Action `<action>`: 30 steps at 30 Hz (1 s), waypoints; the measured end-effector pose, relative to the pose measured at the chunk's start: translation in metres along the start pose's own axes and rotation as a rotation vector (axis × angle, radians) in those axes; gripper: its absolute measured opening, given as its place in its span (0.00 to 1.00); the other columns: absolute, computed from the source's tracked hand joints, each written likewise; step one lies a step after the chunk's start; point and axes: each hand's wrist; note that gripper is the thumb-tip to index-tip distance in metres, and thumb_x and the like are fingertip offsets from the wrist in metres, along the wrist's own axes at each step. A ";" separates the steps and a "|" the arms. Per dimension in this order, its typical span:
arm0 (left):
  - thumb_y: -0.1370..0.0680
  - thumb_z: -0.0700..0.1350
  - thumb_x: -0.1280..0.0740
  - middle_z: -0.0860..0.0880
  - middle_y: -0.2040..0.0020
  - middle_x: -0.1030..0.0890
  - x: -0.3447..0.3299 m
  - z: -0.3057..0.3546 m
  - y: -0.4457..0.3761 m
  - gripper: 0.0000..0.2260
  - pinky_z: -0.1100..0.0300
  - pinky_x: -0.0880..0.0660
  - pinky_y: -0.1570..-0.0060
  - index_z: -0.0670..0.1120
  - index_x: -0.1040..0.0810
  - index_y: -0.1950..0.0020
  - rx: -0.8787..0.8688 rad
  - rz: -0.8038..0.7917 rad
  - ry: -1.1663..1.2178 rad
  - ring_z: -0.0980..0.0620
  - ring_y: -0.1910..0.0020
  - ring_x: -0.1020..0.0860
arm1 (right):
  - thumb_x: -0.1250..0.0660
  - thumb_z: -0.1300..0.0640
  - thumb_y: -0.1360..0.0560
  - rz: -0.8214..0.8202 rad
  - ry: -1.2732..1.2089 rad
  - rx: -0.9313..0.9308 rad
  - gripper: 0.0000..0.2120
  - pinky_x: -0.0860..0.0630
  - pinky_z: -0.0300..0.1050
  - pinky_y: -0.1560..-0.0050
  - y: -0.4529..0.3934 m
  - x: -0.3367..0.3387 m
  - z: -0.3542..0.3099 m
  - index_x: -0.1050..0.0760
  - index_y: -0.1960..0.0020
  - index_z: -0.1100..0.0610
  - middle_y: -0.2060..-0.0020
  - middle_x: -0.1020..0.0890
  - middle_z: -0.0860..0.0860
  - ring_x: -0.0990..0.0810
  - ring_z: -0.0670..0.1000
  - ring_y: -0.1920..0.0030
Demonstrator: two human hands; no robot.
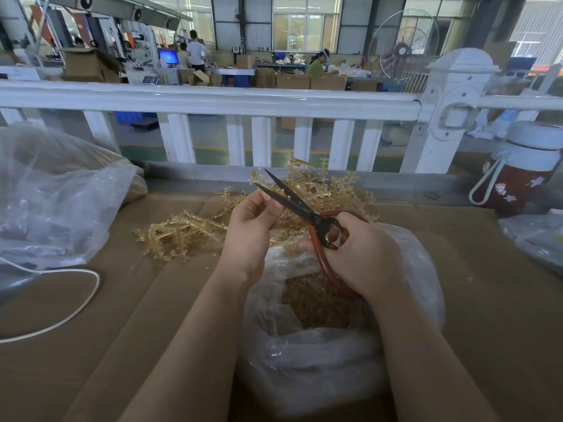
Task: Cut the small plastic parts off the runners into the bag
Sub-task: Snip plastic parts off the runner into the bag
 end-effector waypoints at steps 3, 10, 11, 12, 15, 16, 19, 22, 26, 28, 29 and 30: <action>0.18 0.36 0.38 0.53 0.57 0.17 0.001 -0.001 0.000 0.11 0.58 0.29 0.53 0.47 0.20 0.55 0.003 0.008 -0.001 0.54 0.57 0.24 | 0.38 0.20 0.36 0.006 -0.005 -0.008 0.29 0.39 0.29 0.68 0.001 0.000 0.000 0.23 0.54 0.44 0.67 0.24 0.36 0.28 0.34 0.65; 0.19 0.37 0.37 0.53 0.58 0.18 0.002 -0.004 -0.002 0.07 0.54 0.32 0.51 0.44 0.21 0.53 0.011 0.009 0.031 0.53 0.58 0.26 | 0.33 0.26 0.31 0.064 0.021 -0.002 0.24 0.34 0.32 0.70 0.002 -0.004 0.001 0.26 0.61 0.48 0.71 0.25 0.40 0.26 0.40 0.69; 0.19 0.37 0.37 0.54 0.59 0.18 0.003 -0.004 -0.003 0.07 0.54 0.32 0.51 0.44 0.21 0.54 0.013 0.006 0.039 0.53 0.59 0.26 | 0.33 0.26 0.32 0.070 0.013 0.006 0.25 0.35 0.32 0.71 0.002 -0.004 0.000 0.26 0.62 0.48 0.72 0.26 0.40 0.27 0.39 0.70; 0.19 0.37 0.36 0.55 0.60 0.19 0.003 -0.004 -0.003 0.07 0.55 0.32 0.52 0.44 0.21 0.54 0.016 0.005 0.046 0.54 0.60 0.26 | 0.35 0.25 0.33 0.070 0.004 0.010 0.25 0.36 0.32 0.71 0.002 -0.004 0.000 0.26 0.62 0.48 0.72 0.26 0.39 0.27 0.39 0.70; 0.19 0.38 0.36 0.57 0.62 0.20 0.003 -0.003 -0.003 0.07 0.59 0.31 0.55 0.46 0.22 0.56 0.017 0.003 0.059 0.57 0.62 0.26 | 0.39 0.20 0.36 0.050 -0.011 0.002 0.30 0.36 0.32 0.70 0.001 -0.004 0.000 0.26 0.62 0.48 0.72 0.25 0.40 0.27 0.39 0.69; 0.19 0.38 0.36 0.57 0.63 0.20 0.002 -0.003 -0.002 0.07 0.60 0.31 0.55 0.45 0.22 0.56 0.014 0.003 0.059 0.58 0.62 0.26 | 0.41 0.19 0.37 0.048 -0.005 0.001 0.31 0.36 0.33 0.70 0.001 -0.004 0.000 0.26 0.61 0.47 0.71 0.25 0.40 0.27 0.39 0.69; 0.19 0.36 0.36 0.57 0.62 0.19 0.002 -0.001 0.000 0.08 0.60 0.30 0.55 0.45 0.21 0.56 -0.007 0.008 0.030 0.58 0.62 0.25 | 0.40 0.20 0.35 0.052 0.017 0.009 0.30 0.37 0.31 0.69 0.002 -0.002 0.000 0.25 0.57 0.46 0.69 0.24 0.38 0.28 0.36 0.67; 0.20 0.34 0.36 0.56 0.60 0.18 0.002 0.000 0.002 0.11 0.60 0.29 0.51 0.46 0.21 0.58 -0.037 0.009 -0.012 0.58 0.60 0.23 | 0.39 0.22 0.34 0.062 0.038 0.020 0.28 0.36 0.29 0.68 0.001 -0.002 0.001 0.23 0.55 0.46 0.66 0.23 0.37 0.28 0.36 0.66; 0.20 0.34 0.36 0.56 0.62 0.18 0.002 0.001 0.003 0.13 0.59 0.30 0.51 0.47 0.21 0.61 -0.052 0.019 -0.041 0.60 0.61 0.24 | 0.40 0.22 0.34 0.081 0.038 0.027 0.29 0.30 0.33 0.68 0.001 -0.001 0.000 0.24 0.56 0.48 0.67 0.22 0.39 0.26 0.39 0.67; 0.20 0.34 0.36 0.56 0.62 0.18 0.001 0.002 0.003 0.13 0.60 0.30 0.51 0.48 0.21 0.61 -0.049 0.013 -0.046 0.60 0.61 0.24 | 0.43 0.19 0.35 0.095 0.017 0.037 0.32 0.32 0.32 0.69 0.002 -0.001 -0.001 0.24 0.57 0.47 0.68 0.24 0.38 0.27 0.37 0.67; 0.20 0.34 0.35 0.55 0.61 0.18 0.001 0.003 0.003 0.13 0.61 0.30 0.52 0.49 0.21 0.61 -0.046 0.011 -0.044 0.60 0.61 0.24 | 0.46 0.18 0.36 0.104 0.002 0.041 0.33 0.35 0.30 0.69 0.003 0.000 -0.002 0.24 0.58 0.46 0.69 0.26 0.36 0.28 0.35 0.68; 0.20 0.35 0.35 0.54 0.60 0.18 0.001 0.003 0.003 0.13 0.62 0.29 0.52 0.49 0.21 0.61 -0.040 0.013 -0.040 0.60 0.61 0.24 | 0.48 0.18 0.36 0.107 -0.011 0.043 0.34 0.37 0.29 0.69 0.003 -0.001 -0.002 0.24 0.57 0.46 0.69 0.27 0.35 0.29 0.34 0.68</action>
Point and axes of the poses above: each hand's wrist, its own y-axis away from the middle knuckle, its own x-axis out of the back of the hand, z = x × y
